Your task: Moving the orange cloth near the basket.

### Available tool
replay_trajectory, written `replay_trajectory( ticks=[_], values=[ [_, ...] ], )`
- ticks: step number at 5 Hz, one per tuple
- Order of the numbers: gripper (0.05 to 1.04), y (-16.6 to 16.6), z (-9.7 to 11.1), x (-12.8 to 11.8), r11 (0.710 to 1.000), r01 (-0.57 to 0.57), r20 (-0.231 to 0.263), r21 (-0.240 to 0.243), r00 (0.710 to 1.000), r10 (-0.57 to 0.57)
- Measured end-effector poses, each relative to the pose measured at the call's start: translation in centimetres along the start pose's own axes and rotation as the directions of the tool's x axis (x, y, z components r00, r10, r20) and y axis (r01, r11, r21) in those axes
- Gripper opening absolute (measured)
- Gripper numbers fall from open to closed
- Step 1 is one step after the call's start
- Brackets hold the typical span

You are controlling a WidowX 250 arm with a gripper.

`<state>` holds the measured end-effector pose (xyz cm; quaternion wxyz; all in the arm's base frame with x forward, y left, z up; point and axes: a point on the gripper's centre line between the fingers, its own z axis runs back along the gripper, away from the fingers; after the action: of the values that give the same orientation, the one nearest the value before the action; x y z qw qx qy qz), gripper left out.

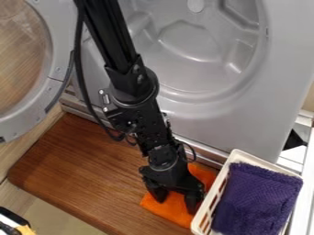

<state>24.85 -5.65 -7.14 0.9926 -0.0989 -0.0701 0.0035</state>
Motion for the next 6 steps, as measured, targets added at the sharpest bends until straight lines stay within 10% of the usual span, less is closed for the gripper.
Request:
replay_trajectory(
  ticks=[6],
  values=[
    [0.999,-2.5,9.2,1.6,0.996,0.027,0.275,-0.090,0.962,-0.002]
  ],
)
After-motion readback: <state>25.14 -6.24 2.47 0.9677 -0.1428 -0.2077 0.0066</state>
